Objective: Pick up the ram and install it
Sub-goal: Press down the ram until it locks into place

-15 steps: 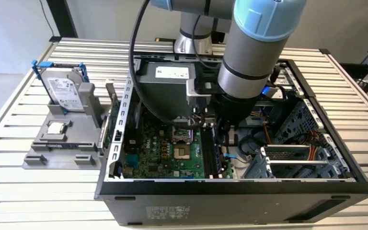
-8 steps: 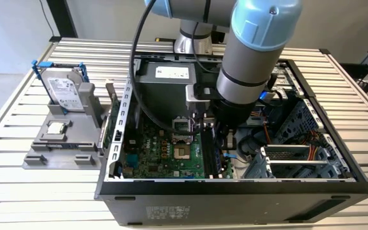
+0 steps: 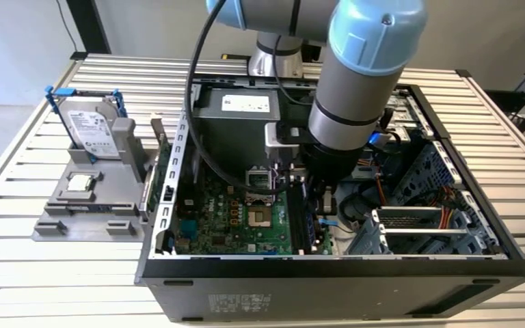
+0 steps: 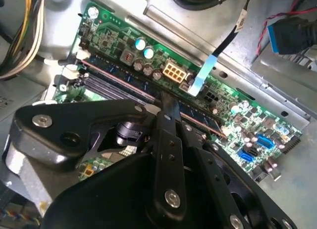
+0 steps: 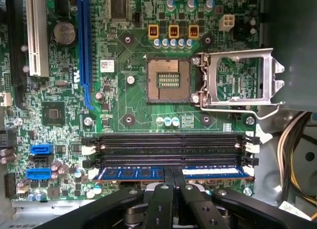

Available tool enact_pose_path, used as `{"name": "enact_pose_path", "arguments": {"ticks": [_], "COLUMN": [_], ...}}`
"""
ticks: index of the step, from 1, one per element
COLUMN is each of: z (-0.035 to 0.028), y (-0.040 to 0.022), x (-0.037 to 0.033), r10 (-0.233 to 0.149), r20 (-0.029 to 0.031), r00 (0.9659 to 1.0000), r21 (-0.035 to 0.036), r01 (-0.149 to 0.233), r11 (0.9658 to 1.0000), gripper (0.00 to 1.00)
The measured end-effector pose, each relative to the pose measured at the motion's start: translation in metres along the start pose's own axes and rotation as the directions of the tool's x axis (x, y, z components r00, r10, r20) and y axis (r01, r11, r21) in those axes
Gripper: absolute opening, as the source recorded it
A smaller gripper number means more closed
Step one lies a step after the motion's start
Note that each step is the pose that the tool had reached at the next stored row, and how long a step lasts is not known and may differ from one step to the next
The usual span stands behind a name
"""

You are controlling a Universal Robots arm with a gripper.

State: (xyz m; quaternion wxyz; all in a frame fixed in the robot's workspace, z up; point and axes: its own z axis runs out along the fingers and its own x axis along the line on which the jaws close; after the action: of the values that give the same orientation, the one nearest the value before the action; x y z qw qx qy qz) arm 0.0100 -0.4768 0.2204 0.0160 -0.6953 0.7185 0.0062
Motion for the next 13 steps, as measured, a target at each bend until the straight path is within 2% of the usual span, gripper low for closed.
{"name": "enact_pose_path", "arguments": {"ticks": [1, 3, 13], "z": [-0.0024, -0.0123, -0.0578], "y": [-0.0001, -0.0001, -0.0007], "x": [-0.0002, 0.0001, -0.0013], "r10": [0.0, 0.0, 0.0], "r20": [0.0052, 0.0024, 0.0023], "r00": [1.0, 1.0, 1.0], "r21": [0.0011, 0.0005, 0.0005], "r01": [0.0, 0.0, 0.0], "r11": [1.0, 1.0, 1.0], "gripper": [0.0, 0.0, 0.0]}}
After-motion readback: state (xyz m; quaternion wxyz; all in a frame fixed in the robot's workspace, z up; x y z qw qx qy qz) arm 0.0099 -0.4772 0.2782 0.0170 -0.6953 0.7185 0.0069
